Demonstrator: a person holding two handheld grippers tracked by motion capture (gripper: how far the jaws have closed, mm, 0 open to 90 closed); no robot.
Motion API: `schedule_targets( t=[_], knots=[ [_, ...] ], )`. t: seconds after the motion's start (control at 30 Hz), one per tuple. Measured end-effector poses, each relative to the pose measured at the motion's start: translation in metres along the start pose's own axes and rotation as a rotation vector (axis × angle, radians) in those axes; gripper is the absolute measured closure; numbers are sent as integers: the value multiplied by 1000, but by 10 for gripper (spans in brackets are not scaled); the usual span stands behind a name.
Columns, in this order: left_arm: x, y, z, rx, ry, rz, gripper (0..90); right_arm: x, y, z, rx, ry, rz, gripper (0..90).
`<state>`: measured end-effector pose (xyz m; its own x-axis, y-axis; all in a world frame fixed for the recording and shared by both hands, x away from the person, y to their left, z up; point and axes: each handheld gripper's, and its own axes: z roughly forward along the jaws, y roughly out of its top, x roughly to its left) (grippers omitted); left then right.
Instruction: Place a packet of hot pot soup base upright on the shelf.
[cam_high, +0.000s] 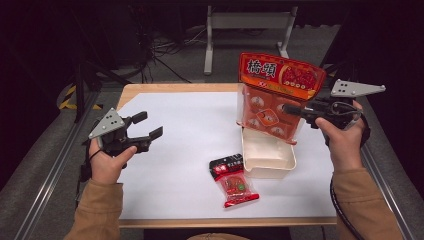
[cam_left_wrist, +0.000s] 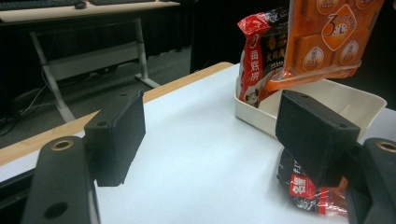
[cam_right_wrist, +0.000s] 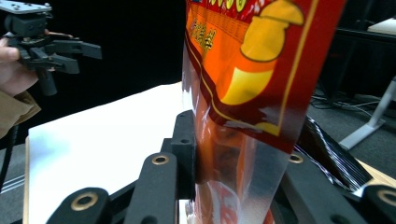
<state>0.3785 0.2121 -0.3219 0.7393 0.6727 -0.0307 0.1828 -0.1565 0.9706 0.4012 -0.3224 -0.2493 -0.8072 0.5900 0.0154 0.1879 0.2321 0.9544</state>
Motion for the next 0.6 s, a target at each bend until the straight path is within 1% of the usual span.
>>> schedule_targets(
  t=[0.17, 0.33, 0.47, 0.6],
  knots=[
    [0, -1, 1, 2, 1, -1, 252, -1, -8, 0, -8, -23, 20, 701],
    [1, -1, 1, -2, 4, -3, 250, 2, -15, 2, -6, -62, 41, 701],
    [2, -1, -1, -5, 6, -6, 250, 3, -19, 3, -9, -71, 54, 701],
    [2, -1, -1, -5, 6, -5, 251, 3, -26, 7, -9, -91, 65, 701]
  ],
)
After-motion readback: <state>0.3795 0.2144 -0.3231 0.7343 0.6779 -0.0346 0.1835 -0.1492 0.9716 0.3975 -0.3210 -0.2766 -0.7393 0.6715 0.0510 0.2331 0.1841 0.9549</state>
